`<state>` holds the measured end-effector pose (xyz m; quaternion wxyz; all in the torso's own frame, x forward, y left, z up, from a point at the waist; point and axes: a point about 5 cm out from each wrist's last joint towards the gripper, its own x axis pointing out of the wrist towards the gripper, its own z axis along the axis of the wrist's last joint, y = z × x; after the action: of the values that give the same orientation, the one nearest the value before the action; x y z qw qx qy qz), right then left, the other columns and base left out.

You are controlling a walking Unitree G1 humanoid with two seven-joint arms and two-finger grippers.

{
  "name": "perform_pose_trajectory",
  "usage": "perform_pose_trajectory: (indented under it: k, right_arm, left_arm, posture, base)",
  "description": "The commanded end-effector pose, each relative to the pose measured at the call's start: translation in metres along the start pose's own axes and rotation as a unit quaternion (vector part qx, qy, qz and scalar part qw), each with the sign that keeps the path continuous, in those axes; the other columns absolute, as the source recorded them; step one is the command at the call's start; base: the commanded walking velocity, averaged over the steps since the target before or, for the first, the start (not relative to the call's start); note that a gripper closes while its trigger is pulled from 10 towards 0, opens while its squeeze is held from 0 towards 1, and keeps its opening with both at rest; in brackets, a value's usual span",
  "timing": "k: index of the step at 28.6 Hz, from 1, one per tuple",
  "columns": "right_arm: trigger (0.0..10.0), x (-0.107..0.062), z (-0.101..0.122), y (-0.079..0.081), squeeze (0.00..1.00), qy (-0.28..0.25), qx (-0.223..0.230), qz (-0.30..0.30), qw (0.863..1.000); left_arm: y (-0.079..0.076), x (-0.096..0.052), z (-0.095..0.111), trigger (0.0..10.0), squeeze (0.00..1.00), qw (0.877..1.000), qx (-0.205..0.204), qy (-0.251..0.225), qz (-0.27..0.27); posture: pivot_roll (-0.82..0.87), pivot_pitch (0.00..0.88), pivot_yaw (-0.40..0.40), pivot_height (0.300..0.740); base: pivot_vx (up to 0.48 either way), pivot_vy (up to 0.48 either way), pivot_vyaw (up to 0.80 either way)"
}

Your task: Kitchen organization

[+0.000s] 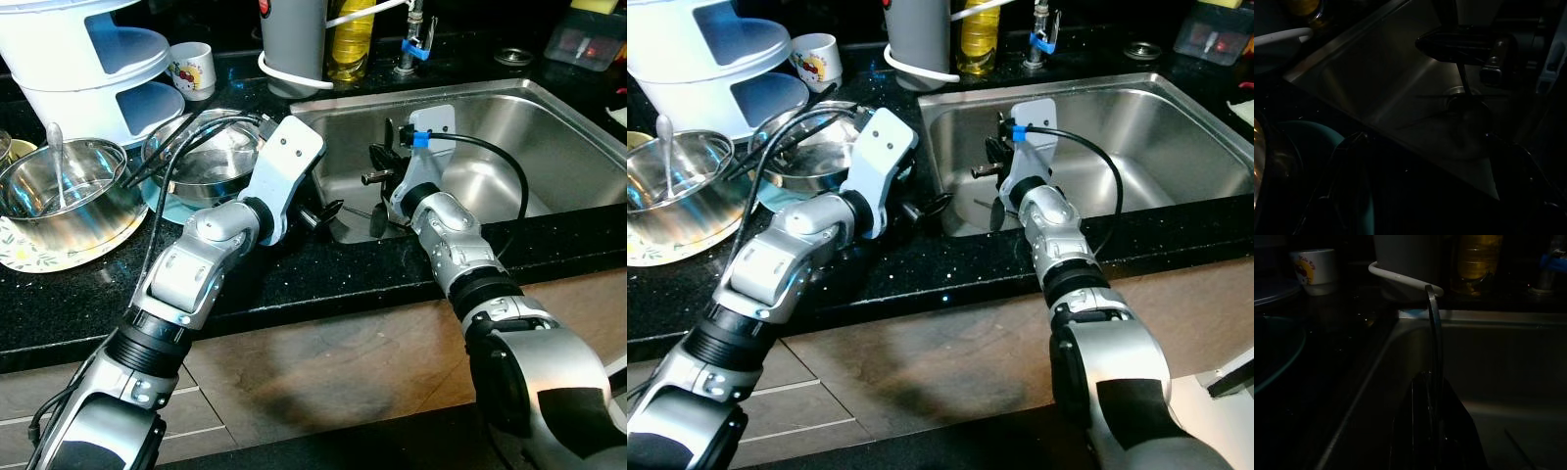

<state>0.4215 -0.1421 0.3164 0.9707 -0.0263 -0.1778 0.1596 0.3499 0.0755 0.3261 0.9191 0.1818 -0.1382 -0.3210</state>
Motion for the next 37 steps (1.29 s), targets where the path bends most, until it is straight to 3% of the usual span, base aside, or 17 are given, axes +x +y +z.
perform_pose_trajectory:
  k: [1, 2, 3, 4, 5, 6, 7, 8, 9, 16, 17, 19, 21, 25, 28, 31, 37]
  right_arm:
    - [10.0, 0.001, 0.001, 0.001, 0.0, 0.006, -0.012, 0.004, 1.0]
    - [10.0, 0.001, 0.001, 0.001, 0.0, 0.006, -0.012, 0.003, 1.0]
    - [10.0, 0.002, 0.001, 0.0, 0.14, 0.007, -0.011, 0.002, 1.0]
    - [10.0, 0.002, 0.001, 0.0, 0.76, 0.007, -0.011, 0.0, 1.0]
    - [10.0, 0.002, 0.001, 0.0, 1.0, 0.008, -0.011, 0.0, 1.0]
    - [10.0, 0.002, 0.001, 0.0, 1.0, 0.01, -0.011, 0.002, 1.0]
    - [10.0, 0.002, 0.002, 0.0, 0.62, 0.01, -0.015, 0.001, 1.0]
    - [10.0, 0.002, 0.002, 0.0, 0.62, 0.01, -0.015, 0.001, 1.0]
    - [10.0, 0.002, 0.002, 0.0, 0.0, 0.01, -0.016, 0.0, 1.0]
    - [10.0, 0.004, 0.025, -0.012, 0.0, -0.046, 0.008, -0.026, 0.999]
    - [10.0, 0.004, 0.035, -0.016, 0.0, -0.071, 0.028, -0.027, 0.997]
    - [10.0, 0.004, 0.037, -0.016, 0.0, -0.078, 0.034, -0.026, 0.996]
    - [10.0, 0.006, 0.047, -0.01, 0.0, -0.101, 0.051, 0.007, 0.994]
    - [10.0, 0.007, 0.051, -0.005, 0.0, -0.109, 0.063, 0.032, 0.991]
    - [10.0, 0.005, 0.066, 0.034, 0.0, -0.123, 0.099, 0.2, 0.967]
    - [10.0, 0.001, 0.07, 0.043, 0.0, -0.124, 0.111, 0.237, 0.957]
    - [10.0, -0.033, 0.075, 0.084, 0.0, -0.125, 0.121, 0.366, 0.914]
  left_arm:
    - [0.002, 0.0, 0.003, 10.0, 0.0, 1.0, 0.001, -0.007, -0.002]
    - [0.002, 0.0, 0.004, 10.0, 0.0, 1.0, -0.001, -0.01, -0.005]
    - [0.001, 0.0, 0.005, 10.0, 0.0, 1.0, -0.008, -0.015, -0.012]
    - [0.0, 0.0, 0.006, 10.0, 0.0, 1.0, -0.011, -0.021, -0.017]
    - [-0.001, 0.0, 0.007, 10.0, 0.0, 0.999, -0.014, -0.024, -0.022]
    - [-0.002, 0.001, 0.008, 10.0, 0.0, 0.999, -0.022, -0.026, -0.027]
    - [-0.002, 0.001, 0.011, 10.0, 0.0, 0.999, -0.032, -0.032, -0.03]
    - [-0.002, 0.001, 0.011, 10.0, 0.0, 0.999, -0.032, -0.032, -0.03]
    - [-0.003, 0.0, 0.012, 10.0, 0.0, 0.998, -0.038, -0.035, -0.032]
    - [0.006, -0.007, 0.041, 10.0, 0.0, 0.992, -0.084, -0.083, -0.031]
    - [0.026, -0.016, 0.046, 10.0, 0.0, 0.994, -0.081, -0.076, 0.019]
    - [0.034, -0.019, 0.047, 10.0, 0.0, 0.994, -0.077, -0.071, 0.042]
    - [0.07, -0.033, 0.042, 10.0, 0.0, 0.983, -0.104, -0.032, 0.146]
    - [0.087, -0.041, 0.038, 10.0, 0.0, 0.975, -0.112, -0.008, 0.19]
    - [0.124, -0.068, 0.015, 10.0, 0.0, 0.942, -0.095, 0.125, 0.296]
    - [0.129, -0.073, 0.013, 10.0, 0.0, 0.938, -0.095, 0.133, 0.306]
    - [0.149, -0.103, 0.008, 10.0, 0.0, 0.914, -0.086, 0.178, 0.355]
  posture:
    - [0.14, 0.331, 0.042, 0.74]
    - [0.14, 0.33, 0.042, 0.74]
    - [0.14, 0.33, 0.042, 0.74]
    - [0.14, 0.33, 0.042, 0.74]
    - [0.14, 0.33, 0.042, 0.74]
    - [0.14, 0.326, 0.043, 0.74]
    - [0.14, 0.323, 0.044, 0.74]
    - [0.14, 0.323, 0.044, 0.74]
    - [0.14, 0.323, 0.044, 0.74]
    - [0.1, 0.276, 0.039, 0.74]
    - [0.09, 0.259, 0.032, 0.74]
    - [0.09, 0.259, 0.032, 0.74]
    - [0.08, 0.234, 0.021, 0.74]
    - [0.07, 0.227, 0.017, 0.74]
    - [0.05, 0.203, 0.007, 0.74]
    - [0.05, 0.202, 0.005, 0.74]
    - [0.04, 0.195, 0.001, 0.74]
  base:
    - [0.0, 0.0, 0.0]
    - [0.0, 0.0, 0.0]
    - [0.0, 0.0, 0.0]
    - [0.0, 0.0, 0.0]
    - [0.0, 0.0, 0.0]
    - [0.0, 0.0, 0.0]
    - [0.0, 0.0, 0.0]
    - [0.0, 0.0, 0.0]
    - [0.0, 0.0, 0.0]
    - [0.0, 0.0, 0.0]
    - [0.0, 0.0, 0.0]
    - [0.0, 0.0, 0.0]
    - [0.0, 0.0, 0.0]
    - [0.0, 0.0, 0.0]
    - [0.0, 0.0, 0.0]
    - [0.0, 0.0, 0.0]
    - [0.0, 0.0, 0.0]
